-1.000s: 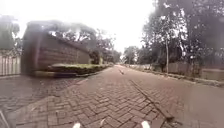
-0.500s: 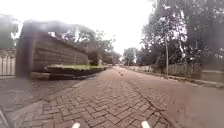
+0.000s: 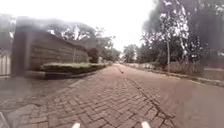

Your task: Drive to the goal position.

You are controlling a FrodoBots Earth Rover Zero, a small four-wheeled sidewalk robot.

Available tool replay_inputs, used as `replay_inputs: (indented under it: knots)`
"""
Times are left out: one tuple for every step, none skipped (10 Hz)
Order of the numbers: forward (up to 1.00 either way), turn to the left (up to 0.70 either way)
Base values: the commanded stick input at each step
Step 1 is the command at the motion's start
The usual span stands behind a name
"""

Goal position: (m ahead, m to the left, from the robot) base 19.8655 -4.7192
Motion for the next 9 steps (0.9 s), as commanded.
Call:
replay_inputs:
  knots:
    - [0.5,0.02]
    - [0.5,0.0]
    - [0.5,0.0]
    - [0.5,-0.5]
    - [0.5,-0.5]
    - [0.5,-0.46]
    - [0.5,-0.2]
    - [0.5,0.06]
    - [0.5,0.03]
